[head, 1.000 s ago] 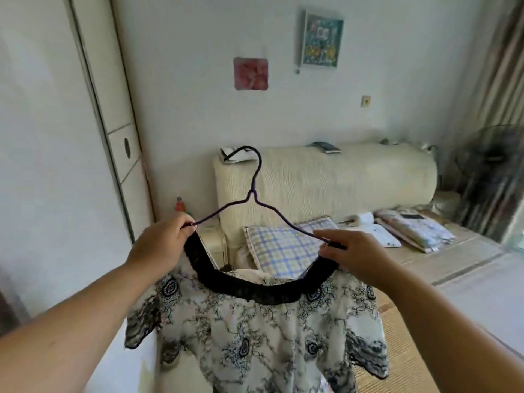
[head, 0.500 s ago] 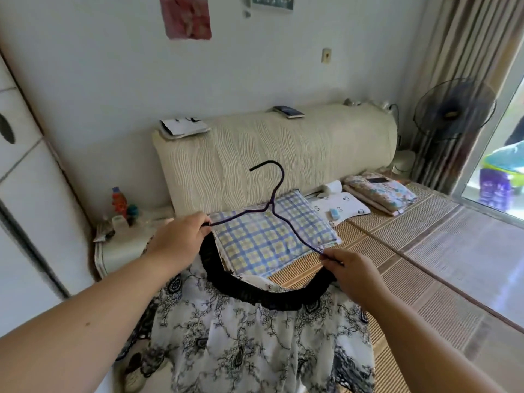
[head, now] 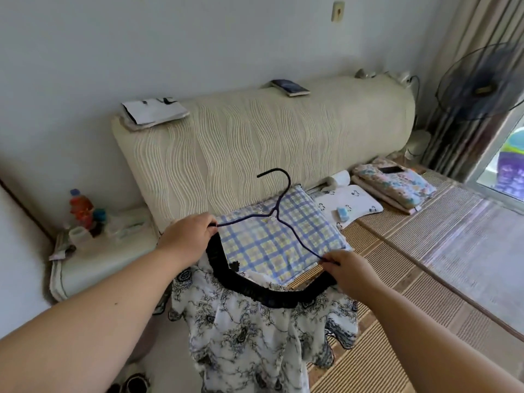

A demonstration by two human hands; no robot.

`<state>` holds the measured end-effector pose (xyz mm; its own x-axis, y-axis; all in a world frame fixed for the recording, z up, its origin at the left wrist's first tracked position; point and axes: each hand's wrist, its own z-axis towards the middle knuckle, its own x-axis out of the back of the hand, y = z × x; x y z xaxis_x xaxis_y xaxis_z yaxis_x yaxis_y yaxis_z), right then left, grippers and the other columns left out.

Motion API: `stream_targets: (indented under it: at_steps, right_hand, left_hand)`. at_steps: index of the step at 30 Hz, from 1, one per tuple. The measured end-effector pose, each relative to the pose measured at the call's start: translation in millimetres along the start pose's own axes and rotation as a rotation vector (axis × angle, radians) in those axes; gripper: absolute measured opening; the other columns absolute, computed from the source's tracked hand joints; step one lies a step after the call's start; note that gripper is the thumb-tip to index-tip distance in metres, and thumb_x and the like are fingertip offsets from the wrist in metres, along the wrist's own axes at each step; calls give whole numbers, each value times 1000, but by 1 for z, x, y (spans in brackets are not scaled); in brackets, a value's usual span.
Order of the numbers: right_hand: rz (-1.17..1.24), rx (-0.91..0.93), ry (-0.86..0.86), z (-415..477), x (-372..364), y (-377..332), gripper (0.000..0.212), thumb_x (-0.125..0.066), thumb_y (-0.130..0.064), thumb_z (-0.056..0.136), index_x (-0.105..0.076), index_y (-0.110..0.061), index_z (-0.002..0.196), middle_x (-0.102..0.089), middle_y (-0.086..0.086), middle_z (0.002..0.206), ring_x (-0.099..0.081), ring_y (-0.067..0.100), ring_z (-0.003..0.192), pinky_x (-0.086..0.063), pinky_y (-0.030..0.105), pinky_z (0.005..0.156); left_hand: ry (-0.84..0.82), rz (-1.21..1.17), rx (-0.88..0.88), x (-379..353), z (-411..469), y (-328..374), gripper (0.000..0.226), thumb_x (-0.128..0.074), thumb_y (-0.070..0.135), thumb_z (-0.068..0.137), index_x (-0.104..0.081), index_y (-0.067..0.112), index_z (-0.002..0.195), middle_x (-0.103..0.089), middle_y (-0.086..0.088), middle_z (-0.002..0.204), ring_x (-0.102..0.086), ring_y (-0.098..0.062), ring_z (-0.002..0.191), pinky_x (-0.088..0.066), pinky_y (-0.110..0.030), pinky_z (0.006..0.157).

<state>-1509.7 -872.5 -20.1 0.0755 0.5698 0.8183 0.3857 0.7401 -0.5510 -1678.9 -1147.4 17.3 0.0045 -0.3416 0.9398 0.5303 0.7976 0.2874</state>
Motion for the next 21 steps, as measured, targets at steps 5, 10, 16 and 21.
stream_targets:
  at_steps: [5,10,16,21]
  right_hand:
    - [10,-95,6,84,-14,5,17,-50,-28,96,-65,-23,104,-61,-13,82,-57,1,68,-35,7,50]
    - [52,-266,23,175,-52,18,17,-49,-26,96,-65,-22,98,-63,-11,81,-59,6,69,-46,16,59]
    - [119,-505,16,273,-99,49,19,-47,-25,97,-61,-21,85,-62,-7,75,-59,10,66,-50,22,58]
    - [-5,-635,103,355,-119,81,22,-45,-24,98,-66,-19,101,-67,-2,86,-63,17,75,-56,31,70]
  left_hand:
    - [-100,-39,-35,-46,93,-31,24,-43,33,99,-56,18,112,-62,-2,108,-56,-25,96,-45,-39,84]
    - [-234,-10,-120,-110,206,-62,21,-43,32,99,-56,20,111,-61,0,105,-55,-23,96,-42,-37,85]
    - [-398,12,-209,-200,325,-76,17,-45,34,97,-57,25,106,-63,0,103,-57,-25,93,-44,-38,82]
    - [-477,-20,-234,-281,397,-85,18,-46,33,97,-57,22,106,-63,-7,101,-57,-28,88,-45,-36,74]
